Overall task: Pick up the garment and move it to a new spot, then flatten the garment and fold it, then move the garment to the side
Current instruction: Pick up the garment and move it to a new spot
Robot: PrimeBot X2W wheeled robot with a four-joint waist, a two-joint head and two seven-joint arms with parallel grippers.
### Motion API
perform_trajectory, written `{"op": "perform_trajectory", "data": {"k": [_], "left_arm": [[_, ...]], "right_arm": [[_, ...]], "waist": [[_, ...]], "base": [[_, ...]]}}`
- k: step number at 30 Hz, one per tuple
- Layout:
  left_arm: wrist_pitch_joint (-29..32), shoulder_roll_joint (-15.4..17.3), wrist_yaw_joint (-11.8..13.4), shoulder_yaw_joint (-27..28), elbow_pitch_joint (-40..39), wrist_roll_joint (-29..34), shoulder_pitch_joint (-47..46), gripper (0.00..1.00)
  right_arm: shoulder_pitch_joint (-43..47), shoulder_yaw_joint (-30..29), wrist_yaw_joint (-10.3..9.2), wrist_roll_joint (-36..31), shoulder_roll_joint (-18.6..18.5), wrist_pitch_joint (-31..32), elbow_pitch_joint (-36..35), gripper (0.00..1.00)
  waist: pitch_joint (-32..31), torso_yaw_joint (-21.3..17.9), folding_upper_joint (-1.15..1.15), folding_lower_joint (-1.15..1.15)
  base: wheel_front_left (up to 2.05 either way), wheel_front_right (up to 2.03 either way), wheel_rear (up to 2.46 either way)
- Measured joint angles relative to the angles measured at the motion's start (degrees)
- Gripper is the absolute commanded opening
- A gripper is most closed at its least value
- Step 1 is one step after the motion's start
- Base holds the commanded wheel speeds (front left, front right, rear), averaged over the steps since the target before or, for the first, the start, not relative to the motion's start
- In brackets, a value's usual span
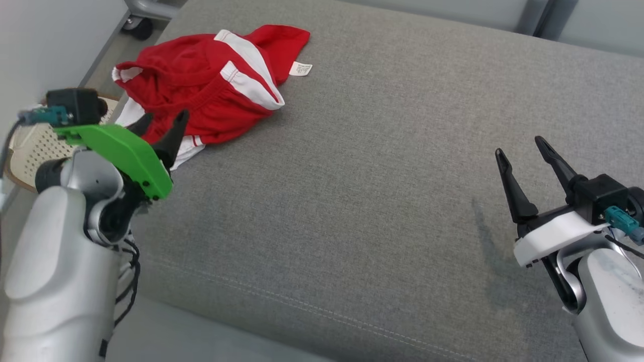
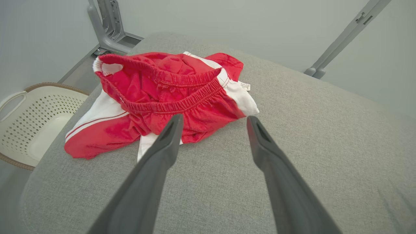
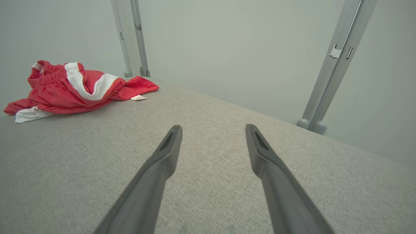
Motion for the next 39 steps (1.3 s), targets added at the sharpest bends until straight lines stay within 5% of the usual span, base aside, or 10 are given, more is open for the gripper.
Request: {"op": "perform_trajectory", "data": {"k": [11, 39], "left_arm": [[16.1, 6.7, 0.3, 4.4, 6.3, -1.2, -11.0, 1.00], [21.4, 6.0, 2.1, 5.4, 15.4, -2.1, -19.4, 1.00]], "right_arm": [[-5.2, 1.3, 0.00, -0.1, -1.0, 0.0, -0.1, 1.00], [-12.8, 3.2, 0.01, 0.0, -4.4, -0.3, -1.6, 1.00]], "waist": [[5.7, -4.8, 0.00, 0.00], [19.3, -13.5, 0.00, 0.01]], "base": [[0.00, 0.00, 0.00], [0.00, 0.00, 0.00]]}}
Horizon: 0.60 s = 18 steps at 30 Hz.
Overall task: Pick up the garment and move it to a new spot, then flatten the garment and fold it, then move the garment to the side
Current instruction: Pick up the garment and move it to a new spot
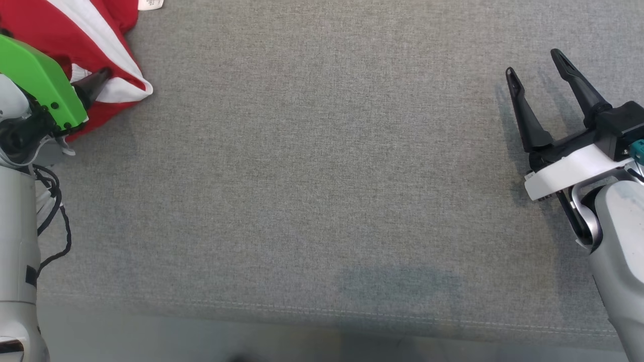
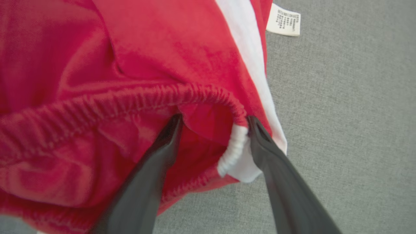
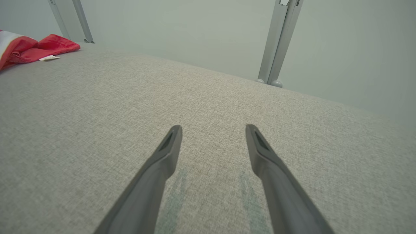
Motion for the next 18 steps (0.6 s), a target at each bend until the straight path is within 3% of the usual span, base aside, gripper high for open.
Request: {"op": "perform_trajectory", "data": {"k": [8, 9, 10, 11, 12, 18], "left_arm": [[0.0, 0.4, 0.1, -1.4, 2.4, 1.3, -0.5, 1.00], [0.0, 0.5, 0.1, -1.7, 2.8, 1.8, -0.5, 0.89], [-0.1, 0.5, 0.1, -1.7, 3.2, 2.1, -0.5, 0.43], [-0.5, 0.5, 0.1, -1.7, 3.5, 2.2, -0.5, 0.16], [-0.6, 0.5, 0.1, -1.8, 3.8, 2.5, -0.5, 0.00], [-1.2, -0.4, -0.1, -2.0, 4.5, 2.3, -1.6, 0.00]], "right_arm": [[-0.6, 0.1, 0.00, 0.1, 0.0, 0.0, 0.0, 1.00], [-0.7, 0.2, 0.00, 0.2, 0.0, 0.0, 0.1, 1.00], [-0.8, 0.3, 0.00, 0.2, 0.1, 0.0, 0.2, 1.00], [-0.9, 0.3, 0.00, 0.2, 0.1, 0.0, 0.3, 1.00], [-0.9, 0.3, 0.00, 0.2, 0.1, 0.0, 0.3, 1.00], [-0.9, -0.2, 0.00, 0.4, 0.1, 0.0, 0.9, 1.00]], "waist": [[0.3, -0.4, 0.00, -0.01], [0.3, -0.4, 0.00, 0.00], [0.2, -0.5, 0.00, 0.00], [0.1, -0.5, 0.00, 0.00], [0.0, -0.6, 0.00, 0.00], [-1.2, -0.4, 0.00, 0.00]], "base": [[0.00, 0.00, 0.00], [0.00, 0.00, 0.00], [0.00, 0.00, 0.00], [0.00, 0.00, 0.00], [0.00, 0.00, 0.00], [0.00, 0.00, 0.00]]}}
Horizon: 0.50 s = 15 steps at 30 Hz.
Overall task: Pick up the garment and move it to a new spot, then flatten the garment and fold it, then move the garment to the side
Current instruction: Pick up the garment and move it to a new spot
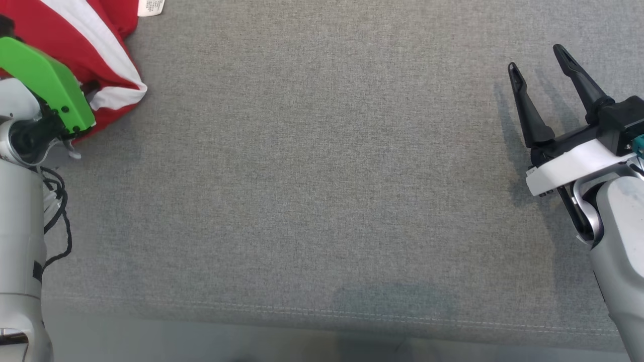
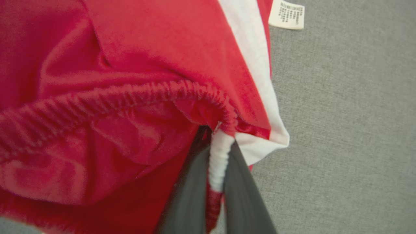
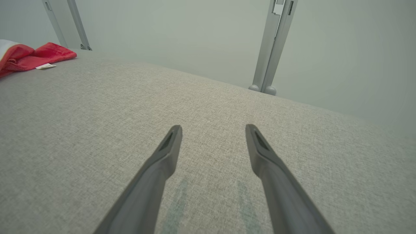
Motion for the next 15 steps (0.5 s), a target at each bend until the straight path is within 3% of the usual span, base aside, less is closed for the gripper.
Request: {"op": "perform_trajectory", "data": {"k": [15], "left_arm": [[-0.7, -3.4, -1.9, -4.2, -2.5, -2.4, -3.8, 0.00]], "right_arm": [[1.8, -0.2, 0.01, 0.8, 1.7, 0.0, 1.8, 1.00]], "waist": [[-5.7, 2.0, 0.00, 0.00]], "base": [[0.00, 0.00, 0.00]]}}
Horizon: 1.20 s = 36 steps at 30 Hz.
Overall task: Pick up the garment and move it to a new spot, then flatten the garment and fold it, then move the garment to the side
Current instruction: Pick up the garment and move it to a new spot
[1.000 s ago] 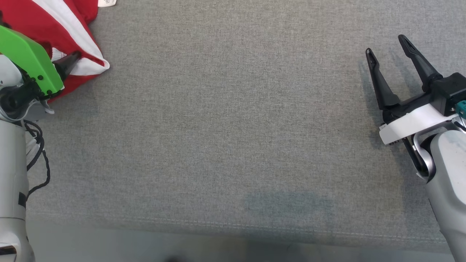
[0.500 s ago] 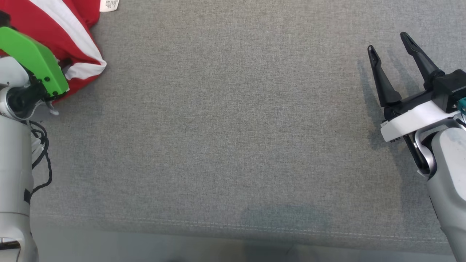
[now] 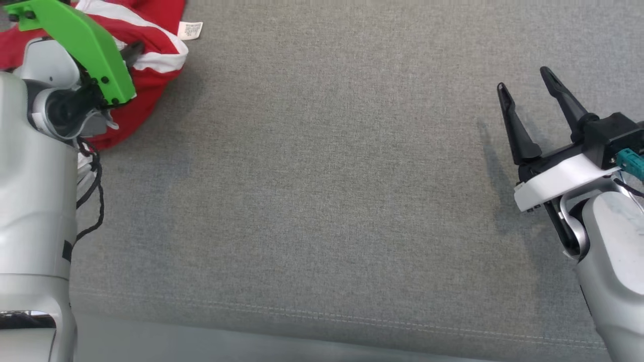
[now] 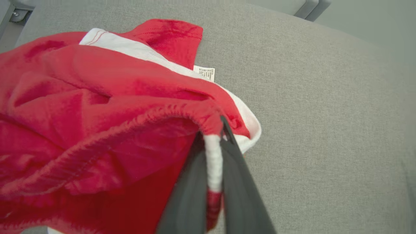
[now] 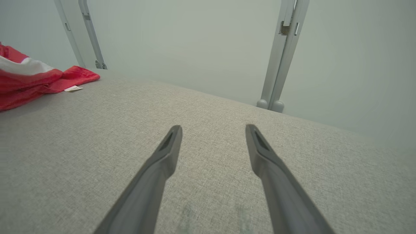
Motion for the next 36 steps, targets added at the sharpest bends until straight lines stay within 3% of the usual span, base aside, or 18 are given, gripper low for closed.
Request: {"op": "perform_trajectory", "data": {"k": [15, 23, 36], "left_arm": [[3.2, -4.2, 0.0, -10.1, -7.7, -5.1, 0.5, 0.00], [5.3, -4.9, 0.0, -13.2, -12.0, -10.6, 3.0, 0.00], [6.9, -8.0, 0.0, -24.3, -19.0, -14.6, 8.1, 0.00]], "right_arm": [[3.6, 1.4, 0.04, 1.0, 3.2, 0.0, 0.9, 1.00], [4.1, 2.2, 0.04, 1.5, 5.0, 0.0, 0.8, 1.00], [4.3, 1.8, 0.04, 1.6, 7.4, 0.0, 0.6, 1.00]], "waist": [[-8.0, -1.1, 0.00, 0.00], [-9.5, -5.1, 0.00, 0.00], [-10.4, -13.6, 0.00, 0.00]], "base": [[0.00, 0.00, 0.00], [0.00, 0.00, 0.00], [0.00, 0.00, 0.00]]}}
